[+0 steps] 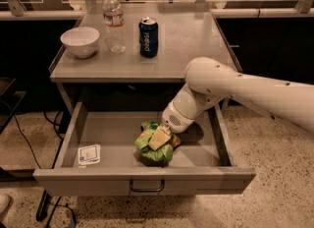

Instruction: Place green rice chip bag into top drawer

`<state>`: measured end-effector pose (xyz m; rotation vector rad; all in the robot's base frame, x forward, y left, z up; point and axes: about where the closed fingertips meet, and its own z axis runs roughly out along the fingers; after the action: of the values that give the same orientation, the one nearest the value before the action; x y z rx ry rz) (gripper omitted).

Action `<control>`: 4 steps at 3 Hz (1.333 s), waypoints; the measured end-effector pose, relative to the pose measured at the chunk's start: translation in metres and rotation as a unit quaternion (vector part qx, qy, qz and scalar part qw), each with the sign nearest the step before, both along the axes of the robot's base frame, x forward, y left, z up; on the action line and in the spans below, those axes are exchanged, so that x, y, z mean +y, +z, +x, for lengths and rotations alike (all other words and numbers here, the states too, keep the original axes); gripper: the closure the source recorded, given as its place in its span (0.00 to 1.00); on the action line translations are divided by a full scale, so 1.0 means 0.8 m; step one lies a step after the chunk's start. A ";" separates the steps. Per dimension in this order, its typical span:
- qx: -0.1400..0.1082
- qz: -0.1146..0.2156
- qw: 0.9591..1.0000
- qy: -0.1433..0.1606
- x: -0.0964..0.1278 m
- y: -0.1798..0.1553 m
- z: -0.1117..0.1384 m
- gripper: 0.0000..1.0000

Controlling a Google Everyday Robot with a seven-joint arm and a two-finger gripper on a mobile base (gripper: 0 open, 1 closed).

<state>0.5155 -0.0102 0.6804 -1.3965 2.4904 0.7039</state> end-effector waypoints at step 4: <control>0.000 0.000 1.000 0.000 0.000 0.000 0.000 0.00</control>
Offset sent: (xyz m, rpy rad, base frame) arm 0.0000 0.0000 0.0000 0.0000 0.0000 0.0000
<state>0.5154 -0.0101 0.6803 -1.3970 2.4904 0.7041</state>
